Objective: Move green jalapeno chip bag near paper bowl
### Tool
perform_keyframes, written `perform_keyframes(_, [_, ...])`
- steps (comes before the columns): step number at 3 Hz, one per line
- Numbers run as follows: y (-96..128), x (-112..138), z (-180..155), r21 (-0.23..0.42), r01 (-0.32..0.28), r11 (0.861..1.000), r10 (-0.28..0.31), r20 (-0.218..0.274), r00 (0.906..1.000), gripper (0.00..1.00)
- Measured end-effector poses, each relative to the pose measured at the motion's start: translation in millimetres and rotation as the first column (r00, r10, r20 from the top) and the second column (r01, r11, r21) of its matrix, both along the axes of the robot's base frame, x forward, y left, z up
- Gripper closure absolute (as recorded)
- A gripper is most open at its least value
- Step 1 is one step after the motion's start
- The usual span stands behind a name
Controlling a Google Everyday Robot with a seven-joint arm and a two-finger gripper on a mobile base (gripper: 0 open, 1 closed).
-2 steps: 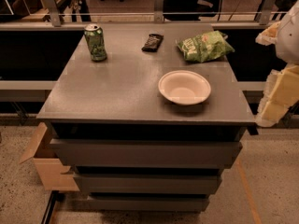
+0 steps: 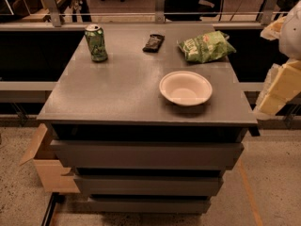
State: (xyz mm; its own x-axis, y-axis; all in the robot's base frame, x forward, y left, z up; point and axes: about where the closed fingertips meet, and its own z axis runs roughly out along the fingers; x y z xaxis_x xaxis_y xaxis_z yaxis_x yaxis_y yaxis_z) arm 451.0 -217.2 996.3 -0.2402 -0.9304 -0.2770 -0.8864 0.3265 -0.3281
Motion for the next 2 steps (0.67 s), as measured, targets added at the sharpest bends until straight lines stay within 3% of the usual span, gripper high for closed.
perform_keyframes(2, [-20, 67, -5, 0.175, 0.032, 0.984, -0.044, 0.066, 0.9968, 0.0])
